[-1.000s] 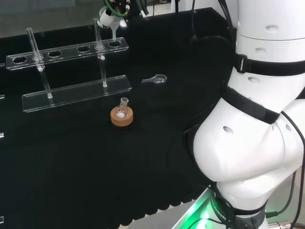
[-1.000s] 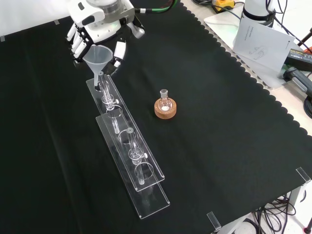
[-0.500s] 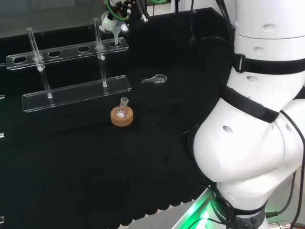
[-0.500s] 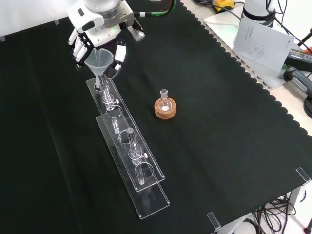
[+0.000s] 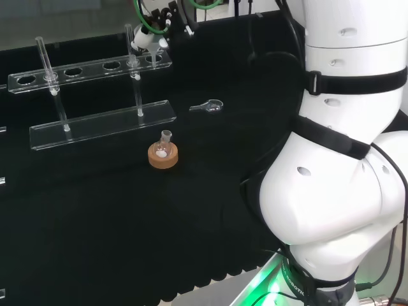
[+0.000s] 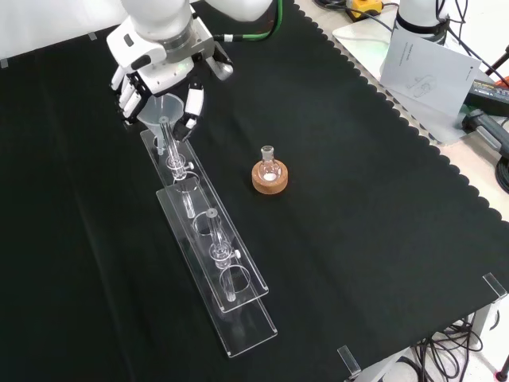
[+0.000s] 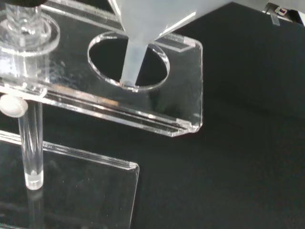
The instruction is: Put the funnel back on the funnel stand.
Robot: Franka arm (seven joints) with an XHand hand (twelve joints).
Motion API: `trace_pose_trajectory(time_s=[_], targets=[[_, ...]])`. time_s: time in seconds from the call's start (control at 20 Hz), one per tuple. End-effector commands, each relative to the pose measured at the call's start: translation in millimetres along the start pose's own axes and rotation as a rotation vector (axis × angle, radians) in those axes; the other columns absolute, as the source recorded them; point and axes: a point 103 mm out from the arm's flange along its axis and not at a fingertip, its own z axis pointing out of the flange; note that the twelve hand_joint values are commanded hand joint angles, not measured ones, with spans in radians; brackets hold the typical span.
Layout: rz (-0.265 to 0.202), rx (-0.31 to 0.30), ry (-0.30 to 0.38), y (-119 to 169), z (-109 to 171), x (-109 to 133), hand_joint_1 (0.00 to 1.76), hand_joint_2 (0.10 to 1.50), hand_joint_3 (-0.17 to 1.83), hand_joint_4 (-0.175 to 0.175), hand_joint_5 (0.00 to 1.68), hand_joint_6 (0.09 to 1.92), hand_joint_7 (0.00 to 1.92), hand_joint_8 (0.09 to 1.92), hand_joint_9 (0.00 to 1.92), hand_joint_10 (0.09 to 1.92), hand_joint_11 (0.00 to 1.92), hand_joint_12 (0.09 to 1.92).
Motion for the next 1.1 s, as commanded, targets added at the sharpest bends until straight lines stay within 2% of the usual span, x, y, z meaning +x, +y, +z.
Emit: trace_pose_trajectory(time_s=[0.05, 0.15, 0.3, 0.35, 0.45, 0.65, 0.75, 1.1], targets=[[-0.023, 0.043, 0.023, 1.0, 10.0, -2.8, 0.65, 0.82, 0.49, -0.058, 0.61, 0.66, 0.68, 0.80, 1.04, 0.62, 0.63, 1.22], [-0.037, 0.072, 0.031, -1.7, 12.0, -4.1, 0.57, 0.77, 0.44, -0.055, 0.43, 0.48, 0.49, 0.77, 0.81, 0.58, 0.51, 1.27], [-0.061, 0.097, 0.035, -9.7, 13.5, -6.7, 0.46, 0.71, 0.32, -0.049, 0.22, 0.15, 0.15, 0.70, 0.47, 0.62, 0.32, 1.37], [-0.066, 0.101, 0.033, -13.6, 13.8, -7.0, 0.43, 0.69, 0.29, -0.047, 0.18, 0.09, 0.08, 0.68, 0.40, 0.65, 0.27, 1.39], [-0.070, 0.100, 0.030, -22.3, 13.0, -6.4, 0.40, 0.68, 0.23, -0.042, 0.13, 0.09, 0.02, 0.63, 0.30, 0.70, 0.21, 1.42], [-0.065, 0.054, 0.025, -46.3, 3.9, -4.0, 0.38, 0.67, 0.18, -0.038, 0.11, 0.09, 0.00, 0.54, 0.23, 0.72, 0.15, 1.43], [-0.059, 0.032, 0.054, -61.2, -4.8, -3.9, 0.38, 0.67, 0.18, -0.038, 0.11, 0.09, 0.00, 0.53, 0.22, 0.73, 0.15, 1.44], [-0.034, -0.036, 0.133, -115.2, -36.7, -15.6, 0.40, 0.70, 0.15, -0.042, 0.18, 0.09, 0.04, 0.63, 0.26, 0.74, 0.15, 1.45]])
